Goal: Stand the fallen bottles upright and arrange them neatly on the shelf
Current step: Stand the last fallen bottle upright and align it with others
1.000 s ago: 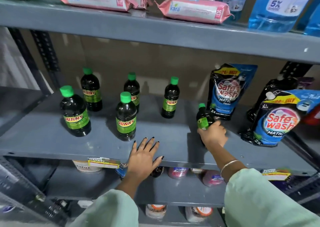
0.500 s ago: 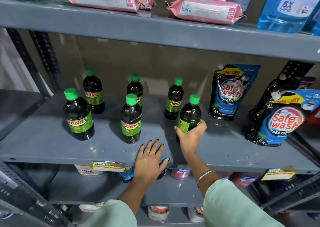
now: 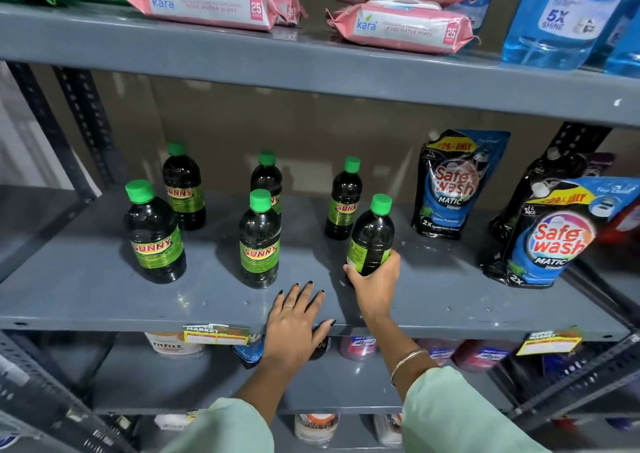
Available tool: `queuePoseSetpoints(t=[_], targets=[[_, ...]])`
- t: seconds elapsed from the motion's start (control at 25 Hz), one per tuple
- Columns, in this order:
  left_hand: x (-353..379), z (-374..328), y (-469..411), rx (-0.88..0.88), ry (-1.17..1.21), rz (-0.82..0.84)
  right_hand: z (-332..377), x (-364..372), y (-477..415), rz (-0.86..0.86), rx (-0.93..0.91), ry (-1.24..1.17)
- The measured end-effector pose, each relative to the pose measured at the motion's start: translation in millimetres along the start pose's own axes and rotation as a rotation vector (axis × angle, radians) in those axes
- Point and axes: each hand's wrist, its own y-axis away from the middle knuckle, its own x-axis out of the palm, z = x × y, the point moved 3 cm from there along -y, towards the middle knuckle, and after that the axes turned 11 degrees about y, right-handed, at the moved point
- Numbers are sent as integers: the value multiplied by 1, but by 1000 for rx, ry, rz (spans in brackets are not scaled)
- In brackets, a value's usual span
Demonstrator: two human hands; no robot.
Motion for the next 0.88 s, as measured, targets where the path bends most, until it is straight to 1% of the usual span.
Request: queuePoseSetpoints(t=[0.08,0.16,0.24,0.36,0.48,0.68,0.76,0.88], targets=[[0,0,0,0,-1,-4,-1,1,3,-4,-11,10],[-1,-1,0,3,-1,-3,-2,2,9,15,9,-32],[-4,-3,-1,0,-25,-5,-2,2,10,-2,30,-19],[-7,-5,2,12,-61,-49,0,2,6,-33,10,47],[-6,-5,2,35,-62,-83,1,4,7,2,6,10],[-8,-5,0,17,-51,-63,8,6,4,-29,-8,60],[-4,-3,-1,16,-16,-49,9,7,4,-19,-25,24],[0,-1,-1,21,-9,-53,9,9,7,41,11,-55]])
